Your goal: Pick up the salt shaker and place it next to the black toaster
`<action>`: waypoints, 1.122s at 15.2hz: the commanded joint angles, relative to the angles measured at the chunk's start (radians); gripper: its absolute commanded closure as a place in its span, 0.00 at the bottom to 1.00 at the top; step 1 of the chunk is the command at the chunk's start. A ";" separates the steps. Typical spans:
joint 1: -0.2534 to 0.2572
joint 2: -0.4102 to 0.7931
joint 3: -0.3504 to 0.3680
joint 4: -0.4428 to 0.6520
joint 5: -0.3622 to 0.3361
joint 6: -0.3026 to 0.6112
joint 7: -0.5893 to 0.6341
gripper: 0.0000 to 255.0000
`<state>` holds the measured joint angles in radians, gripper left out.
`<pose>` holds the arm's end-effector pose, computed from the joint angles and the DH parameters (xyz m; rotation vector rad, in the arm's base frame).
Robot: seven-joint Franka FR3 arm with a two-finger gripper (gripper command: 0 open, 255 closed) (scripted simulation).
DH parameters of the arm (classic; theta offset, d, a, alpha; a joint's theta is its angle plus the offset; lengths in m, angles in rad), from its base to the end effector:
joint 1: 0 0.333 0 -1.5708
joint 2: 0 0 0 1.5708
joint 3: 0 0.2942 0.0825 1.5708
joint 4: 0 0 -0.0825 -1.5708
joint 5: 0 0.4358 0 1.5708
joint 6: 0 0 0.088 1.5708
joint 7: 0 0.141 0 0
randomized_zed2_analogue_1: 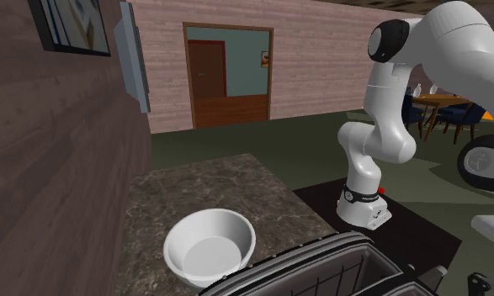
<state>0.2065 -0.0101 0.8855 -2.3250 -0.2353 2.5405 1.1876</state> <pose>0.2660 0.5078 0.2738 -2.9855 -0.1268 -0.3588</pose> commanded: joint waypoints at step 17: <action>-0.004 0.003 0.007 -0.012 -0.010 0.013 0.012 0.00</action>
<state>0.2035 0.0165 0.8867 -2.3366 -0.2875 2.5651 1.2261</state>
